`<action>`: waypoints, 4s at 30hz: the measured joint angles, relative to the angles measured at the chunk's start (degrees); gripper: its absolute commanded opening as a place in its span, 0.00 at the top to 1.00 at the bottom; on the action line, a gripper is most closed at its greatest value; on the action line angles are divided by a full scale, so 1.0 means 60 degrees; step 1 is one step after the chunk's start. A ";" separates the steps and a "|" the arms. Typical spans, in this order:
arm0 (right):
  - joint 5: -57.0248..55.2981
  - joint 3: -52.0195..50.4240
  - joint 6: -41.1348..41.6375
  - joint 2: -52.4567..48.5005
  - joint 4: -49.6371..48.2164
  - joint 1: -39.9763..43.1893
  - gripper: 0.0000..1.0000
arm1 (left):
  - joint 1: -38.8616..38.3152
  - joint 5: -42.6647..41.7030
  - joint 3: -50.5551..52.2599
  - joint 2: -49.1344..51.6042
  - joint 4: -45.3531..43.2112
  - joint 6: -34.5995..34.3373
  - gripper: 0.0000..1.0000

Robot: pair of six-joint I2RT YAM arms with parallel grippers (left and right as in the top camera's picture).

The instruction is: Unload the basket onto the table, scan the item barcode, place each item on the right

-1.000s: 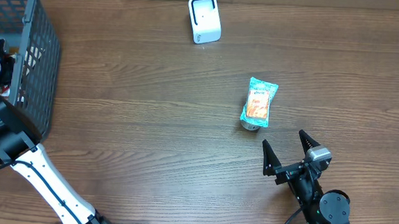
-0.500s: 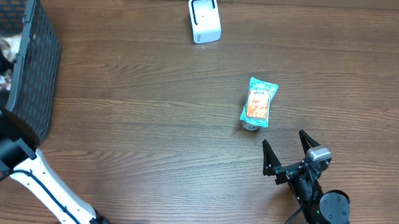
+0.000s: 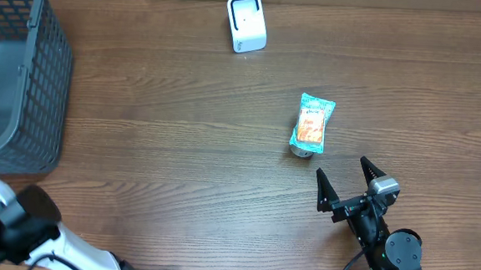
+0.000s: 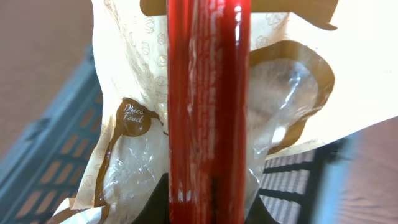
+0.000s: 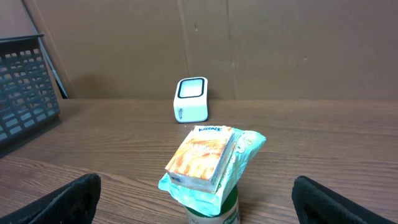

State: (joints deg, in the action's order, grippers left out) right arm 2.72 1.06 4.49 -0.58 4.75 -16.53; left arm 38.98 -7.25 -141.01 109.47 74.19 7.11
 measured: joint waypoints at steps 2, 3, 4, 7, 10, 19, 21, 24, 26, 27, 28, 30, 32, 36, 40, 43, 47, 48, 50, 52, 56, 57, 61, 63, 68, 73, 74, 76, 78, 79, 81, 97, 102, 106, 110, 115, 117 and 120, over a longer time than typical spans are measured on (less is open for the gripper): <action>-0.0004 0.0000 -0.0004 0.0000 0.0007 0.0000 0.00 | -0.0062 0.0025 0.0000 -0.0525 0.0106 -0.0240 0.96; 0.0000 0.0000 -0.0004 0.0000 0.0007 0.0000 0.00 | -0.0182 0.0036 0.0000 -0.0885 0.0240 -0.0437 0.96; 0.0000 0.0000 -0.0004 0.0000 0.0000 0.0004 0.00 | -0.0306 0.0040 -0.0004 -0.1075 0.0317 -0.0532 0.96; 0.0000 0.0000 0.0000 0.0000 0.0000 0.0000 0.00 | -0.1147 0.0062 -0.0004 -0.1614 0.1155 -0.0867 0.96; -0.0004 0.0000 -0.0004 0.0000 0.0011 0.0000 0.00 | -0.2197 0.0066 -0.0018 -0.1730 0.2251 -0.1129 0.96; -0.0004 0.0000 0.0000 0.0000 0.0000 0.0004 0.00 | -0.7187 0.1705 0.0306 -0.1636 0.3002 -0.2707 0.96; -0.0007 0.0000 0.0000 0.0000 0.0007 0.0000 0.00 | -0.8484 0.2302 0.1122 -0.1628 0.2641 -0.3351 0.96; -0.0004 0.0000 0.0004 0.0000 0.0000 0.0000 0.00 | -0.9537 0.2754 0.2736 -0.1621 0.1588 -0.4218 0.96; 0.0000 0.0000 0.0000 0.0000 0.0007 0.0000 0.00 | -0.9978 0.2863 0.3967 -0.1617 0.0809 -0.4750 0.96; -0.0004 0.0000 0.0004 0.0000 0.0004 0.0000 0.00 | -1.0138 0.2900 0.4506 -0.1617 0.0466 -0.4998 0.96; 0.0000 0.0000 0.0000 0.0000 0.0007 0.0000 0.00 | -1.0316 0.2918 0.5100 -0.1563 0.0117 -0.5311 0.96; 0.0000 0.0000 0.0004 0.0000 0.0007 0.0000 0.00 | -1.0630 0.2976 0.6328 -0.1545 -0.0834 -0.5716 0.96; -0.0004 0.0000 0.0000 0.0000 0.0007 0.0000 0.00 | -1.0885 0.2983 0.7337 -0.1464 -0.1450 -0.5992 0.96; -0.0004 0.0000 0.0004 0.0000 0.0007 0.0000 0.00 | -1.1143 0.3038 0.9184 -0.1472 -0.3311 -0.6211 0.96; -0.0004 0.0000 0.0000 0.0000 0.0004 0.0000 0.00 | -1.1173 0.3045 1.0779 -0.1472 -0.4812 -0.6357 0.92; -0.0004 0.0000 -0.0004 0.0000 0.0007 0.0000 0.00 | -1.1173 0.3042 1.1679 -0.1472 -0.5512 -0.6430 0.87; -0.0004 0.0000 0.0000 0.0000 0.0004 0.0004 0.00 | -1.1173 0.3045 1.2389 -0.1472 -0.5869 -0.6495 0.50; -0.0004 0.0000 0.0000 0.0000 0.0004 0.0000 0.00 | -1.1173 0.3049 1.2429 -0.1472 -0.5880 -0.6488 0.42; -0.0004 0.0000 -0.0004 0.0000 0.0004 0.0000 0.00 | -1.1173 0.3071 1.2462 -0.1472 -0.5916 -0.6466 0.25; -0.0004 0.0000 0.0000 0.0000 0.0007 0.0000 0.00 | -1.1173 0.3078 1.2466 -0.1472 -0.5956 -0.6499 0.19; -0.0004 0.0000 -0.0004 0.0000 0.0007 0.0000 0.00 | -1.1173 0.3078 1.2466 -0.1472 -0.5949 -0.6448 0.16; -0.0004 0.0000 -0.0004 0.0000 0.0004 0.0000 0.00 | -1.1173 0.3078 1.2466 -0.1472 -0.5941 -0.6448 0.15; -0.0004 0.0000 0.0004 0.0000 0.0004 0.0000 0.00 | -1.1169 0.3107 1.2466 -0.1472 -0.5883 -0.6375 0.14; -0.0004 0.0000 0.0000 0.0000 0.0004 0.0000 0.00 | -1.1056 0.3096 1.2469 -0.1472 -0.5869 -0.6382 0.14; -0.0004 0.0000 0.0000 0.0000 0.0007 0.0004 0.00 | -1.0032 0.2641 1.2469 -0.1472 -0.5880 -0.6728 0.00; -0.0004 0.0000 0.0000 0.0000 0.0004 0.0000 0.00 | -0.8506 0.1920 1.2469 -0.1472 -0.6087 -0.7581 0.46; -0.0004 0.0000 0.0004 0.0000 0.0011 0.0004 0.00 | -0.8349 0.1851 1.2469 -0.1472 -0.6062 -0.7654 0.51; -0.0004 0.0000 0.0000 0.0000 0.0007 0.0000 0.00 | -0.8164 0.1759 1.2473 -0.1472 -0.6007 -0.7759 0.55; -0.0004 0.0000 0.0000 0.0000 0.0007 0.0000 0.00 | -0.8113 0.1687 1.2499 -0.1472 -0.6014 -0.7938 0.58; -0.0004 0.0000 0.0000 0.0000 0.0007 0.0000 0.00 | -0.8120 0.1643 1.2520 -0.1472 -0.6018 -0.8069 0.60; -0.0007 0.0000 -0.0004 0.0000 0.0004 0.0000 0.00 | -0.8123 0.1599 1.2590 -0.1472 -0.6018 -0.8422 0.61; 0.0000 0.0000 -0.0004 0.0000 0.0004 0.0004 0.00 | -0.8123 0.1603 1.3376 -0.1472 -0.7042 -0.9919 0.57; -0.0007 0.0000 0.0000 0.0000 0.0004 0.0004 0.00 | -0.8123 0.1610 1.4058 -0.1472 -0.7978 -1.0065 0.54; 0.0000 0.0000 -0.0004 0.0000 0.0007 0.0000 0.00 | -0.8123 0.1606 1.4440 -0.1472 -0.8601 -1.0174 0.61; -0.0004 0.0000 0.0000 0.0000 0.0004 0.0000 0.00 | -0.8123 0.1643 1.4539 -0.1475 -0.8688 -1.0222 0.88; 0.0000 0.0000 0.0000 0.0000 0.0011 0.0000 0.00 | -0.8123 0.1672 1.4608 -0.1475 -0.8728 -1.0306 0.96; 0.0000 0.0000 0.0000 0.0000 0.0004 0.0000 0.00 | -0.8113 0.1668 1.4586 -0.1475 -0.8633 -1.0156 0.96; 0.0000 0.0000 0.0004 0.0000 0.0004 0.0004 0.00 | -0.8113 0.1668 1.4251 -0.1494 -0.8062 -0.9581 0.96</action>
State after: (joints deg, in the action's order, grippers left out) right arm 2.72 1.06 4.51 -0.58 4.78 -16.51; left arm -9.69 2.76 -55.51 100.51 25.82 -50.37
